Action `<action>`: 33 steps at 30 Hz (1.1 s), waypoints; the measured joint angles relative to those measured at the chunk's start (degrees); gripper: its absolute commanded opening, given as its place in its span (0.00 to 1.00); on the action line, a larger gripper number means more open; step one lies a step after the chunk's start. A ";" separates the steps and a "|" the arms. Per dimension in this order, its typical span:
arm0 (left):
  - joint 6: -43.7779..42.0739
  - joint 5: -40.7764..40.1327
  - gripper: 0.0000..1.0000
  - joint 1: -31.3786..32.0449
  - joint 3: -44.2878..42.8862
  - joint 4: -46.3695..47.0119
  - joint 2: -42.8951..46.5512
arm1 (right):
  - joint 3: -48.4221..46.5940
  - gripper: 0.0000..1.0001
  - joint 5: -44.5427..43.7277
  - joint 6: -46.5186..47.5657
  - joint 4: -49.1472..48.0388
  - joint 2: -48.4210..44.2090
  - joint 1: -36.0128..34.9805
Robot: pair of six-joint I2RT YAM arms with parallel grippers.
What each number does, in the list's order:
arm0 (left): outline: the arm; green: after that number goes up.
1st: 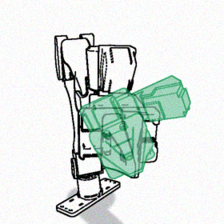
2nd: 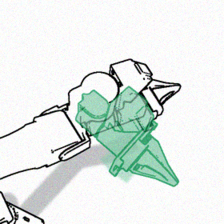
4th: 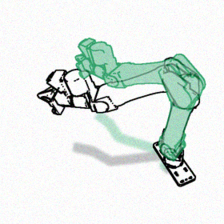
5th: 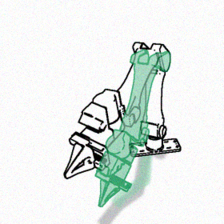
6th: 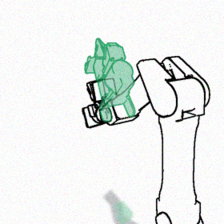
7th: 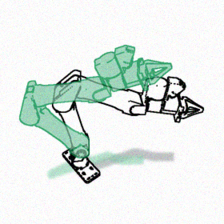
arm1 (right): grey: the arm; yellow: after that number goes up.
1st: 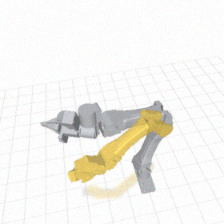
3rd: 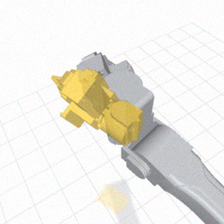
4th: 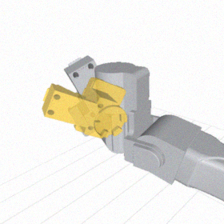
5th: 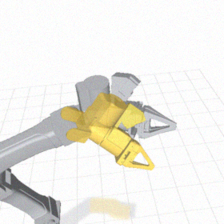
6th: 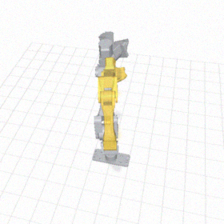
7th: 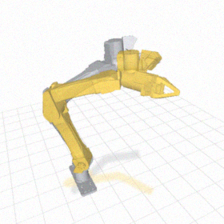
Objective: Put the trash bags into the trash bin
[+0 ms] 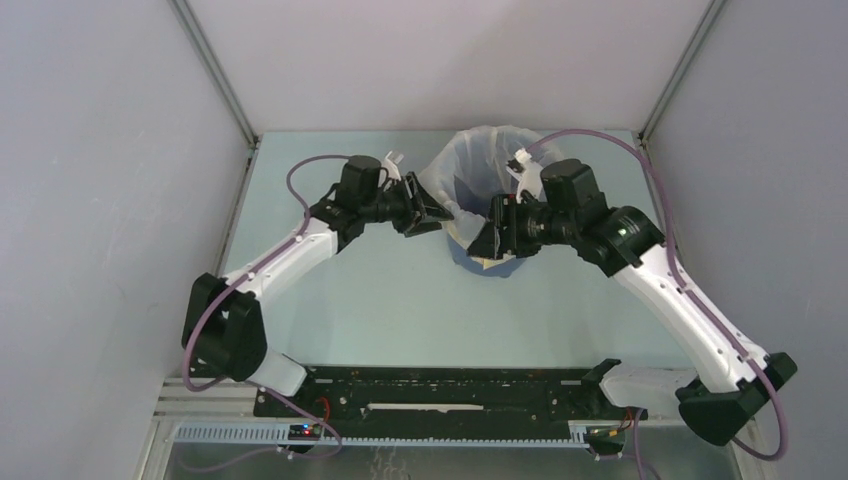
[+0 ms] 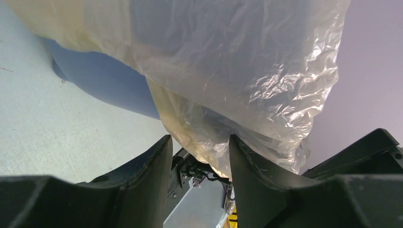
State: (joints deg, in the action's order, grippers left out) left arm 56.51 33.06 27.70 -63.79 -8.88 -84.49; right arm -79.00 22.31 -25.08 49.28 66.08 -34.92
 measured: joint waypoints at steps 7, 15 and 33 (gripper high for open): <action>-1.38 -1.55 0.59 -0.04 -2.40 -3.78 -1.81 | 2.34 0.62 -6.78 -1.11 -4.33 4.70 0.33; -8.94 -5.11 0.70 -0.48 -1.73 -13.25 6.34 | 5.20 0.72 -8.94 -0.94 -6.84 4.72 1.01; -4.39 -9.64 0.85 -14.82 3.76 -14.95 15.58 | -14.73 1.00 -15.06 -1.27 2.73 -8.02 0.92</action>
State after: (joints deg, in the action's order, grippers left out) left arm 52.12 23.42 12.88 -60.03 -23.83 -68.90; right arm -93.73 7.25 -26.35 52.01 58.06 -34.00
